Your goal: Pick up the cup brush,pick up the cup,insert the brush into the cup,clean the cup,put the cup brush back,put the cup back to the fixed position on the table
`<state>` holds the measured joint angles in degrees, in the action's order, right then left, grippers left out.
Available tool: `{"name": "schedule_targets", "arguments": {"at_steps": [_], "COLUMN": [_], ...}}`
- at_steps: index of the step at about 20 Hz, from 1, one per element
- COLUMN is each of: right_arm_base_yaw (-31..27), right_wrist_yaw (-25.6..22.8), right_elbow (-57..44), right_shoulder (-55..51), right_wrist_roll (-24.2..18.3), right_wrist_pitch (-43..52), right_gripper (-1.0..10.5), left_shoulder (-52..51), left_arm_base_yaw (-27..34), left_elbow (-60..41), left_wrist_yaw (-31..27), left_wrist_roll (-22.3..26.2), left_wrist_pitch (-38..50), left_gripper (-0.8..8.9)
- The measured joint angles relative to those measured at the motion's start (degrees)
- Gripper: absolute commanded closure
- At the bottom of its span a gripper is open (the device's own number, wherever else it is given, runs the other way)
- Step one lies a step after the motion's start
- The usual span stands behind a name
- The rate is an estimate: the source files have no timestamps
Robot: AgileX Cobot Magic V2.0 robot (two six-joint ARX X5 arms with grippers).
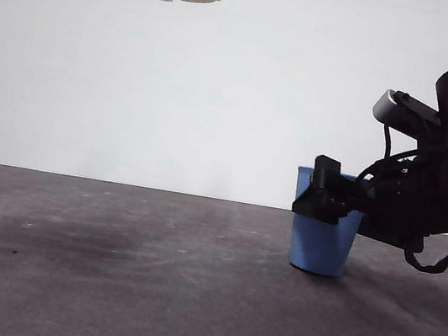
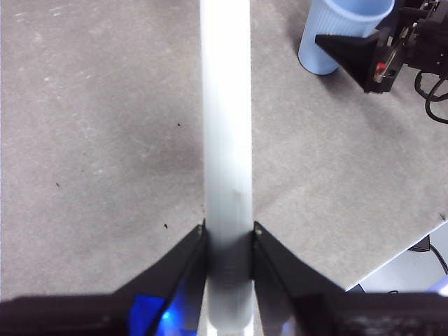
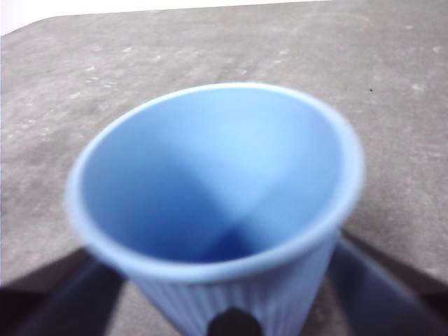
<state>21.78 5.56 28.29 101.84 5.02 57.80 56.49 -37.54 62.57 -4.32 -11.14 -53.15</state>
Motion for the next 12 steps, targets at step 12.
{"name": "schedule_targets", "arguments": {"at_steps": [12], "right_arm_base_yaw": [3.4], "right_wrist_yaw": [-2.1], "right_elbow": [0.6], "right_shoulder": [-18.5], "right_wrist_roll": [-5.7], "right_wrist_pitch": [-25.7], "right_gripper": [9.6], "left_shoulder": [0.0], "left_arm_base_yaw": [0.0], "left_elbow": [0.0], "left_wrist_yaw": [0.0], "left_wrist_roll": [10.3], "left_wrist_pitch": [-5.6], "left_gripper": [8.22]}}
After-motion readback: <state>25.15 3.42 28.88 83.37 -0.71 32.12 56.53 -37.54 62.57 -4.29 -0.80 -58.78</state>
